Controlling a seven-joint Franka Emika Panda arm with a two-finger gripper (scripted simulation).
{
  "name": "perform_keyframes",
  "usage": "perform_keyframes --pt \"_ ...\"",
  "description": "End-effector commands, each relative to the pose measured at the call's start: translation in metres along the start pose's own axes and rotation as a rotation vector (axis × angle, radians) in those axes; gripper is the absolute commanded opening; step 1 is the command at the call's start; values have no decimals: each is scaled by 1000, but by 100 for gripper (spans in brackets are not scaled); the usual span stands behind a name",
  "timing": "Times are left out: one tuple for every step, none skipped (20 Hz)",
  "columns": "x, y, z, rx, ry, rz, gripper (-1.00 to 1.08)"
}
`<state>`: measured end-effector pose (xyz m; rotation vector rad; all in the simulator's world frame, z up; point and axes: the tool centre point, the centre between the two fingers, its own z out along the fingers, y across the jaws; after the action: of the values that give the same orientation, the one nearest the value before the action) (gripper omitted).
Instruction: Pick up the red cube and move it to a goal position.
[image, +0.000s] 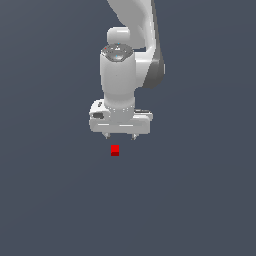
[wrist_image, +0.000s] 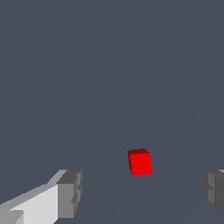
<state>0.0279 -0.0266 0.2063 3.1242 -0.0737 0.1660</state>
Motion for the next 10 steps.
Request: perform_keyframes --pt "0 0 0 0 0 0 100" --pt "0 0 0 0 0 0 100" --pt "-1 0 2 0 -1 -1 100" --pt "-1 1 4 0 -2 -2 100" --pt "-2 1 7 1 -4 -4 100" --pt "-4 2 11 1 -6 -6 100" --pt "-5 3 16 1 -9 -8 100" --pt "-7 4 22 2 -13 -11 100" --pt "-10 6 28 3 -17 -15 100" --pt "-12 7 36 3 -21 -19 100"
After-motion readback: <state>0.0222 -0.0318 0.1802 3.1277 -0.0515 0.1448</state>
